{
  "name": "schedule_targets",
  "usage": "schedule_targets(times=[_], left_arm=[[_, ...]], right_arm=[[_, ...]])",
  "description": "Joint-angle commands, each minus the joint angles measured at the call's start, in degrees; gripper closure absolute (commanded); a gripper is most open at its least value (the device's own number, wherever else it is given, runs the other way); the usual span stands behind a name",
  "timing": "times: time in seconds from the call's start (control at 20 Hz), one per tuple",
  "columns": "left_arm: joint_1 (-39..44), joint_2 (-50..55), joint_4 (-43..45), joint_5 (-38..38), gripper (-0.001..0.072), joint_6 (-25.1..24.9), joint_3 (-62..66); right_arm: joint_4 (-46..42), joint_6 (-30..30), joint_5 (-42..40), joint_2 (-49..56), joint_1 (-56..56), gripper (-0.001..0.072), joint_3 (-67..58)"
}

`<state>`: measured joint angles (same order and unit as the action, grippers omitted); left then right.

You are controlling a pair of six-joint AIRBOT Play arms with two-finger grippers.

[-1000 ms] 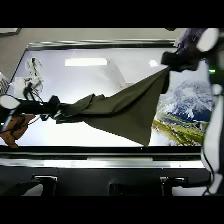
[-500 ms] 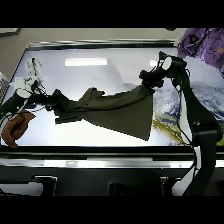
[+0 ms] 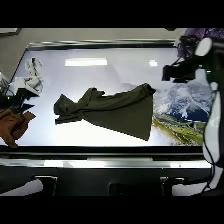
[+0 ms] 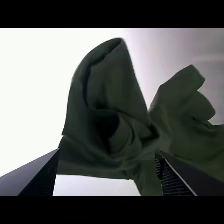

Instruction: Fold the clothes and pants, and hang the long-sleeved shirts on hangers.

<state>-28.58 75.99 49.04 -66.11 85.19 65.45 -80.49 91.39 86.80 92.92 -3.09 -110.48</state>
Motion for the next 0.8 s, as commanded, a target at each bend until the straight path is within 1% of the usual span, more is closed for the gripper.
schedule_targets(times=[0.0, 0.1, 0.2, 0.35, 0.5, 0.6, 0.75], left_arm=[[-4.17, -6.49, 0.02, -0.57, 0.0027, -2.73, -9.90], [-3.41, -6.54, -0.22, 0.15, 0.0027, -2.75, -13.22], [-2.12, -5.88, -0.13, 0.15, 0.0028, -2.78, -14.36], [-0.17, -5.51, -0.13, 0.46, 0.0028, -2.78, -14.40], [0.59, -5.51, -0.13, 2.71, 0.0028, -2.75, -14.40], [0.57, -5.51, -0.15, 3.15, 0.0028, -2.75, -14.40], [0.57, -5.51, -0.11, 3.17, 0.0029, -2.78, -14.40]], right_arm=[[10.01, -5.40, 2.54, -9.68, -8.02, 0.0155, 14.10], [15.87, -7.63, 0.57, -14.78, -10.88, 0.0155, 28.70], [17.40, -9.27, -3.65, -18.78, -11.58, 0.0155, 42.58], [22.21, -10.91, -11.06, -20.85, -11.56, 0.0157, 56.74], [27.69, -11.93, -20.13, -20.76, -11.28, 0.0173, 66.14], [29.07, -12.31, -23.69, -20.50, -11.28, 0.0173, 70.16], [32.85, -15.10, -26.18, -20.48, -11.28, 0.0173, 74.14]])
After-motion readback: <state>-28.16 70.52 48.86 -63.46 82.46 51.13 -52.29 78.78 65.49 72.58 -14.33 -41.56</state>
